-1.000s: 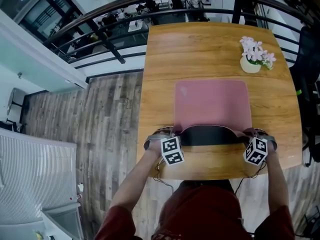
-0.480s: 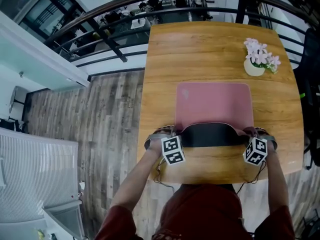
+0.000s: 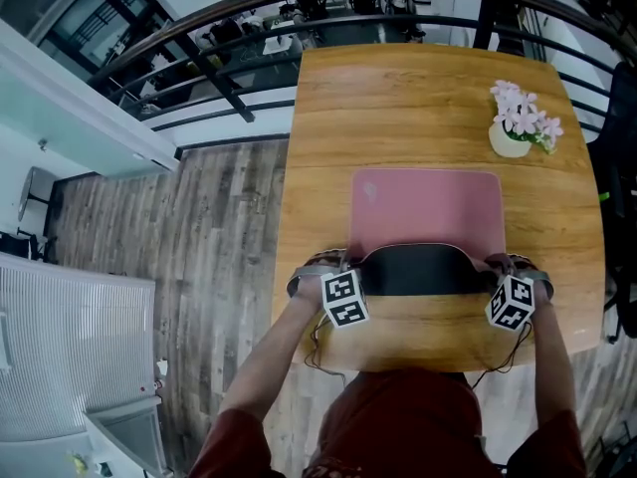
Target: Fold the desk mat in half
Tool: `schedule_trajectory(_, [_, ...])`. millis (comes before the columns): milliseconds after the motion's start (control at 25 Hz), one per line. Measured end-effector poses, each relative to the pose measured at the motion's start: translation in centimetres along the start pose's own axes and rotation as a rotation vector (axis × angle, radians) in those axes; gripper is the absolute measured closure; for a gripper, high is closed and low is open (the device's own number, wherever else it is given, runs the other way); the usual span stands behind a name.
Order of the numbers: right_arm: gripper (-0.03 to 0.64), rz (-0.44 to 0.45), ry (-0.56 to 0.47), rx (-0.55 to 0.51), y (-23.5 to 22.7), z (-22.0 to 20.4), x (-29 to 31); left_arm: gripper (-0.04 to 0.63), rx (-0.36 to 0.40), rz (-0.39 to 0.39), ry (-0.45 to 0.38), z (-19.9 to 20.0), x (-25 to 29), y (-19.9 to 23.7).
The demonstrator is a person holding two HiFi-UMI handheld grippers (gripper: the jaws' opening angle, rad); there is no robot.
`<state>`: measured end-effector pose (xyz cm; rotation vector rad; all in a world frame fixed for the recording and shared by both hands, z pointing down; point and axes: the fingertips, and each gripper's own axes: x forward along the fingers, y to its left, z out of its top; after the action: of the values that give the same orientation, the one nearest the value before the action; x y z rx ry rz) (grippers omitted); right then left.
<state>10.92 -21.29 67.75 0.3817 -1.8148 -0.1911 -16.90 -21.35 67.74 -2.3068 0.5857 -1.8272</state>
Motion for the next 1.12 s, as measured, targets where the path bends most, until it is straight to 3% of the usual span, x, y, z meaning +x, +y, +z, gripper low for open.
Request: schedule_trajectory(1120, [0.483, -0.031, -0.006, 0.003, -5.3, 0.4, 1.9, 0.560, -0.002, 0.016, 0.017, 0.0, 2.1, 5.1])
